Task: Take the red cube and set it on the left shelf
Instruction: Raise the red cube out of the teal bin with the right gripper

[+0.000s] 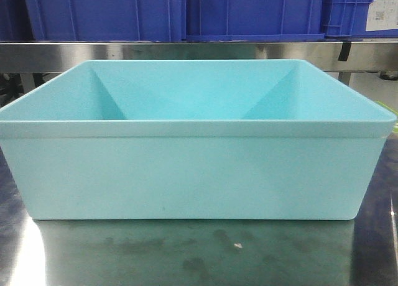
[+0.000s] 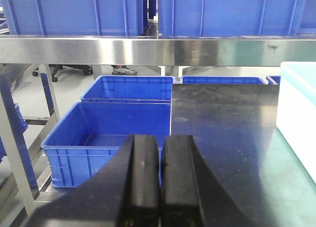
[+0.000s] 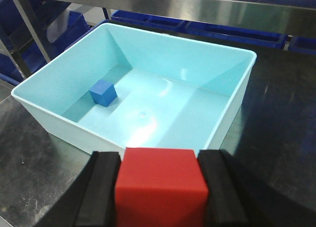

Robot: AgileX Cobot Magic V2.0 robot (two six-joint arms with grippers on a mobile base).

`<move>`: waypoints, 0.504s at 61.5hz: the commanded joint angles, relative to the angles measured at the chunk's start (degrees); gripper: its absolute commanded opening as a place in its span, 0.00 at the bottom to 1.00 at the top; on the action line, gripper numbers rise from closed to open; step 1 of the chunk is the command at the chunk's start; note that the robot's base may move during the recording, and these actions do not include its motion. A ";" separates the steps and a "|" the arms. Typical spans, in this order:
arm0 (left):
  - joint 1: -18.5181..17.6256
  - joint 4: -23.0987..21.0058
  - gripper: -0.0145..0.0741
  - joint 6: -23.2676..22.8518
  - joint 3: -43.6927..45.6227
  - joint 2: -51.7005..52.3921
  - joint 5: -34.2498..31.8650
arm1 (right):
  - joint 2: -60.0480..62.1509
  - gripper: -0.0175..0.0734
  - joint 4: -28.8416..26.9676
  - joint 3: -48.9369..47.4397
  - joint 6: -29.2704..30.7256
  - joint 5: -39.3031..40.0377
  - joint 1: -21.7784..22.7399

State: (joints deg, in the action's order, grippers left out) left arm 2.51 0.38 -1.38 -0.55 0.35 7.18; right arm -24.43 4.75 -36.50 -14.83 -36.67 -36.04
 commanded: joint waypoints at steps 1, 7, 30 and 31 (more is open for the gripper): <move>0.12 -0.38 0.28 -0.05 -1.32 0.96 -4.92 | -0.23 0.41 0.96 -1.60 0.64 5.02 0.09; 0.12 -0.38 0.28 -0.05 -1.32 0.96 -4.92 | -0.23 0.41 0.96 -1.60 0.64 4.17 0.09; 0.12 -0.38 0.28 -0.05 -1.32 0.96 -4.92 | -0.23 0.41 0.96 -1.60 0.64 4.00 0.09; 0.12 -0.38 0.28 -0.05 -1.32 0.96 -4.92 | -0.23 0.41 0.96 -1.60 0.64 4.00 0.09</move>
State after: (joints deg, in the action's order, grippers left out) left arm 2.51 0.38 -1.38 -0.55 0.35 7.18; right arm -24.43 4.75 -36.50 -14.83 -36.89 -36.04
